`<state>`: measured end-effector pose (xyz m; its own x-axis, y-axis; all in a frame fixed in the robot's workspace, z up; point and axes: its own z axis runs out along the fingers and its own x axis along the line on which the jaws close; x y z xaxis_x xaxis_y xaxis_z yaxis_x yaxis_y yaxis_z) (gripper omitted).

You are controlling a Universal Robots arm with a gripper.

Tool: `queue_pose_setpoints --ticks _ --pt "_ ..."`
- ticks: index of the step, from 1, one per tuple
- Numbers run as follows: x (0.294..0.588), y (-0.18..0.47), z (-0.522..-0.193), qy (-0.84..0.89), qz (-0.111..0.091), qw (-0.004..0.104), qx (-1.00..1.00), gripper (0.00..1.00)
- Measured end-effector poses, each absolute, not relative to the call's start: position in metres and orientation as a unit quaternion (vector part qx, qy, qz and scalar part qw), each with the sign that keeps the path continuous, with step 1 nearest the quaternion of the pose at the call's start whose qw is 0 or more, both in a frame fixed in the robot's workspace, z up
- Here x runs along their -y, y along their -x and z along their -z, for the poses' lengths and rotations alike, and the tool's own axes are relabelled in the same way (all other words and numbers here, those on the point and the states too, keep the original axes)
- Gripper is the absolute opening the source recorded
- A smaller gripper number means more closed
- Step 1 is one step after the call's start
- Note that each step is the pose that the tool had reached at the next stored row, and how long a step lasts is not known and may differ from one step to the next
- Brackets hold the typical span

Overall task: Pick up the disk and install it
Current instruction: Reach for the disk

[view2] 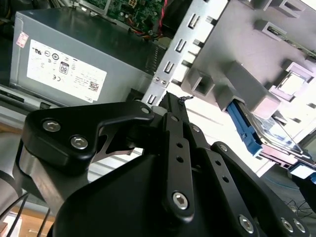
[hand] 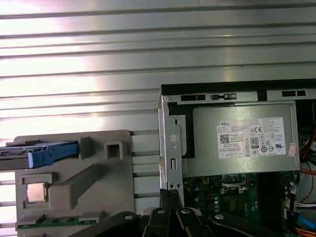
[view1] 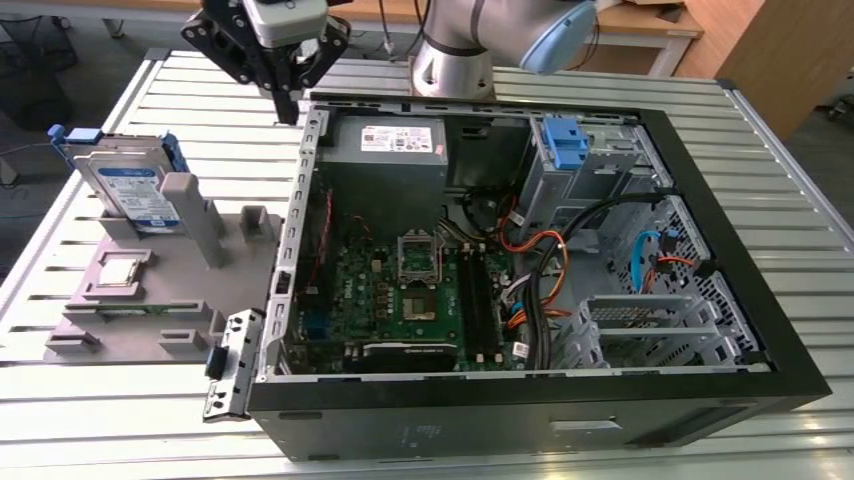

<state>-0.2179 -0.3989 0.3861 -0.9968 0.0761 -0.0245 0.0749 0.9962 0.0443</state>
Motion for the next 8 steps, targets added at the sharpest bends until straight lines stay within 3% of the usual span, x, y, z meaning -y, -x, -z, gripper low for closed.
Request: queue_pose_setpoints --ticks 8 --pt "0.399 0.239 -0.385 -0.038 -0.022 0.013 -0.999 0.11"
